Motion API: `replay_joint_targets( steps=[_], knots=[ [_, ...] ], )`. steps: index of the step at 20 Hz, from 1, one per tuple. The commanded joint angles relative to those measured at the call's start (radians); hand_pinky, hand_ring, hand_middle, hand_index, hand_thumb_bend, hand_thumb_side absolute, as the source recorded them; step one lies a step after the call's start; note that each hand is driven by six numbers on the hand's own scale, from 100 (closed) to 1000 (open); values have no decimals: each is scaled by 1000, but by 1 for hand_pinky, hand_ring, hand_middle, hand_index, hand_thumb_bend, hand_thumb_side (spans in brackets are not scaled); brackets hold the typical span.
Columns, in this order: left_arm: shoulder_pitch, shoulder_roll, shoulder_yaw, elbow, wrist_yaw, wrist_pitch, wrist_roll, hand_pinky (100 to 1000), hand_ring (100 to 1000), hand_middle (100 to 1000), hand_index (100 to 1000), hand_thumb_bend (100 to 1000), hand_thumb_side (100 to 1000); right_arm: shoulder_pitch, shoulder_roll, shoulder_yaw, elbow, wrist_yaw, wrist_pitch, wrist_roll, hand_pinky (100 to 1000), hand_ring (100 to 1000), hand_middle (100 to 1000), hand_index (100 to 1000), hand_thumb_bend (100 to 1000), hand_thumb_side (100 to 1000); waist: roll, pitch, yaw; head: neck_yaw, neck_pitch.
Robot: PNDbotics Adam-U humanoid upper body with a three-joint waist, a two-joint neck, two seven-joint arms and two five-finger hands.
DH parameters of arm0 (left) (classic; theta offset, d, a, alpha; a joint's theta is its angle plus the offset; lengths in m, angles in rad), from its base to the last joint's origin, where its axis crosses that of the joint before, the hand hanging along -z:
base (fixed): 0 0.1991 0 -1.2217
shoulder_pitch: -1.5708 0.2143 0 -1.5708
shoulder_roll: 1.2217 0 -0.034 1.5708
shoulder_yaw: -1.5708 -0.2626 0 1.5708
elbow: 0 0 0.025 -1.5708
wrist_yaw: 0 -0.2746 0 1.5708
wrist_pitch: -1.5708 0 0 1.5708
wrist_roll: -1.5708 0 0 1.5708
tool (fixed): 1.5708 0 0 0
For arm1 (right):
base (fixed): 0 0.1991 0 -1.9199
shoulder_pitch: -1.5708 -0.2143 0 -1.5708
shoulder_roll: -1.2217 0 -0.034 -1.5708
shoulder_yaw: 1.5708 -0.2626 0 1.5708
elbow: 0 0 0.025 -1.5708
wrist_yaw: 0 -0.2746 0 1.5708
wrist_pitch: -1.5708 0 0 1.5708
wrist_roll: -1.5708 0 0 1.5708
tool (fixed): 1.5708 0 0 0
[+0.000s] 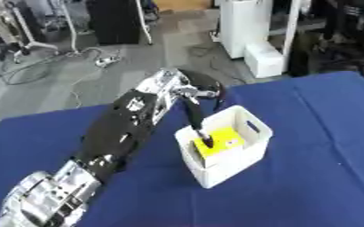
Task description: Pick up objects on the table and place them in the box.
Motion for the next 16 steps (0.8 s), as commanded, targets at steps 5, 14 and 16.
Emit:
replay_joint_targets(
  steps=[5,14,16],
  knots=[
    [18,53,30,-154,125,48,173,879,863,912,757,694,658,4,-29,-10,-13,17,-7,6,100,216,152,320,100,1000,-9,-7,20,-1,-28],
    [186,118,55,-604,337,308,315,785,806,907,788,714,515,62,-21,-19,-13,65,-40,19,100,216,151,318,100,1000,-25,-3,77,-13,-13],
    [250,98,75,-720,338,380,362,752,781,895,785,723,454,81,-15,-19,-13,83,-50,26,100,216,151,318,100,1000,-32,-1,91,-9,-2]
  ],
)
